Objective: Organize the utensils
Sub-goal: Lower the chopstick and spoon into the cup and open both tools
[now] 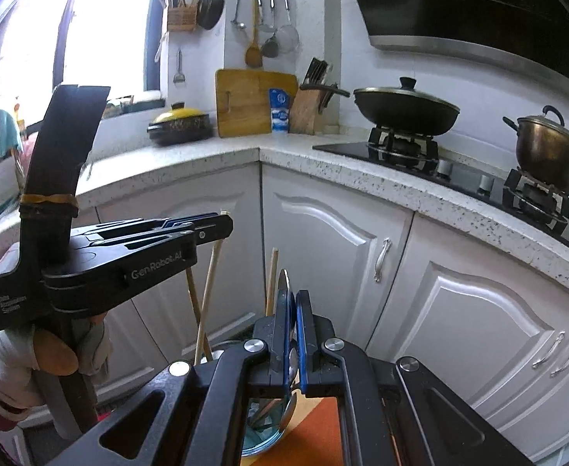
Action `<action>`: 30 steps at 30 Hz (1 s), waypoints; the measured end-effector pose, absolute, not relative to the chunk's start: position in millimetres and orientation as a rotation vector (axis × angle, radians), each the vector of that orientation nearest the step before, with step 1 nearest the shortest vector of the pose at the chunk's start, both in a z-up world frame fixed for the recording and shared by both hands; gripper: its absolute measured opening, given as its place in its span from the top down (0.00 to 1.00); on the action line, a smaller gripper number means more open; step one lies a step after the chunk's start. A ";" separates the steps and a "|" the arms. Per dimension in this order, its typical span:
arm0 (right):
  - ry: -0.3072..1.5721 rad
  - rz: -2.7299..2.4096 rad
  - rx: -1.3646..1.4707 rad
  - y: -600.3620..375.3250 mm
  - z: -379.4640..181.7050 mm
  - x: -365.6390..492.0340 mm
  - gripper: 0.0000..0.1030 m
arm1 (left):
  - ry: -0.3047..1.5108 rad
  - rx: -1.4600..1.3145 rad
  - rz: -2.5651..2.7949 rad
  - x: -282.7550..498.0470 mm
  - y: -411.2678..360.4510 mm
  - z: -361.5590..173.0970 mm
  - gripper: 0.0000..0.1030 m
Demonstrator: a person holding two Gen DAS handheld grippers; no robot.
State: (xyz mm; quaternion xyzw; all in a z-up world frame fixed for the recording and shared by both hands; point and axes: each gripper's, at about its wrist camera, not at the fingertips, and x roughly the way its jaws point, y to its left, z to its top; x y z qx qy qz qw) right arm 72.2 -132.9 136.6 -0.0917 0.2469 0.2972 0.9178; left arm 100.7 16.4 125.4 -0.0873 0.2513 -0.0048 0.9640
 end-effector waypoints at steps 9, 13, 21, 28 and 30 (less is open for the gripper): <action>0.541 0.630 -0.233 -124.0 112.3 61.2 0.98 | 0.472 -0.129 0.000 86.3 10.5 112.4 0.95; 0.565 0.645 -0.242 -124.7 105.0 54.3 0.97 | 0.475 -0.126 -0.014 76.8 7.7 110.3 0.95; 0.639 0.663 -0.225 -128.5 86.1 47.5 0.97 | 0.499 -0.120 -0.070 56.1 -1.8 113.2 0.95; 0.746 0.690 -0.094 -137.5 73.0 58.6 0.94 | 0.545 -0.151 -0.103 49.3 -1.5 115.8 0.95; 0.754 0.689 -0.062 -142.6 74.3 58.5 0.91 | 0.556 -0.152 -0.110 48.9 -1.9 116.3 0.95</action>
